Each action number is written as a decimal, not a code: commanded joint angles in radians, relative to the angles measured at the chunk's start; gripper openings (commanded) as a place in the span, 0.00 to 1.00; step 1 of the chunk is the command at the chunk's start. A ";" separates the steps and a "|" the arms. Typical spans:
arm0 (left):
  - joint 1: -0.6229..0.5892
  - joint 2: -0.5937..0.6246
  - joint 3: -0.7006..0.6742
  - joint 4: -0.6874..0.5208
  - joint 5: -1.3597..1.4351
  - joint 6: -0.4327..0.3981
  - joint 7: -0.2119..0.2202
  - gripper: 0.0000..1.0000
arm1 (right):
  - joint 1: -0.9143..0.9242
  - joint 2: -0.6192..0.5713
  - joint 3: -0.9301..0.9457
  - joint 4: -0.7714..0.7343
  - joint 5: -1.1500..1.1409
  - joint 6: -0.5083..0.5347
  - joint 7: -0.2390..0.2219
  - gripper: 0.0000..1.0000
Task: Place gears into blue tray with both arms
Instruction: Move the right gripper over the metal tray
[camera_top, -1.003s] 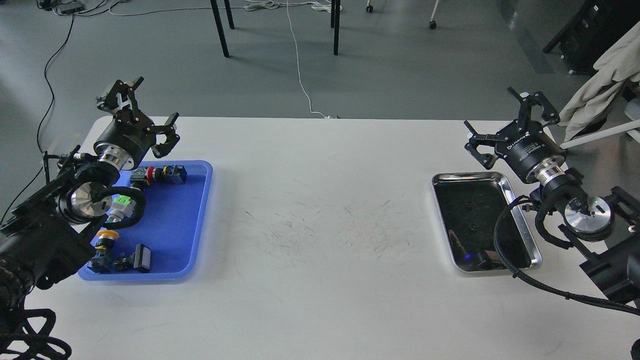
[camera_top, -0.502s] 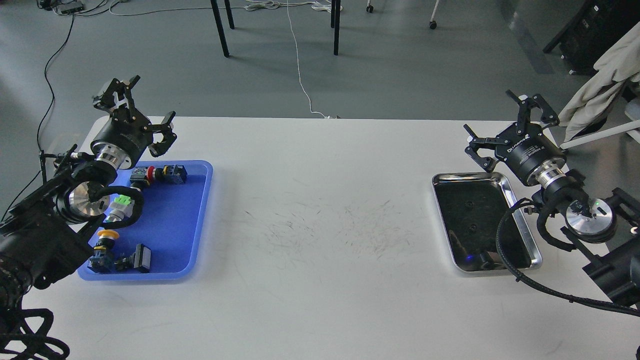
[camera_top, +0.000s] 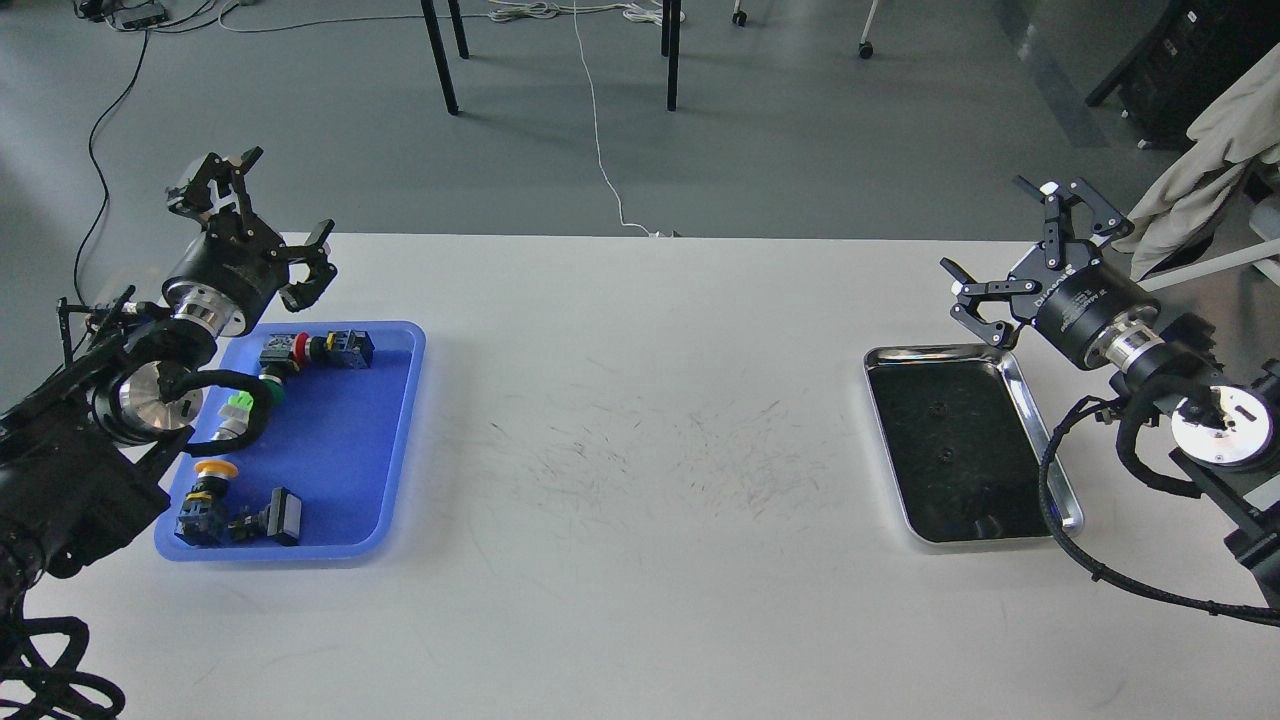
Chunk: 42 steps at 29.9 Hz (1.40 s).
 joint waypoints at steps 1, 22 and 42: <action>0.000 0.010 0.001 0.000 0.000 -0.002 0.000 0.99 | 0.029 -0.080 -0.066 0.050 -0.092 -0.012 -0.014 0.99; 0.000 0.030 0.006 -0.017 0.001 0.001 0.003 0.99 | 0.666 -0.171 -0.956 0.170 -0.704 -0.062 -0.164 0.99; 0.005 0.038 0.007 -0.017 0.001 0.005 0.002 0.99 | 0.674 0.092 -1.220 -0.019 -0.873 -0.151 -0.162 0.95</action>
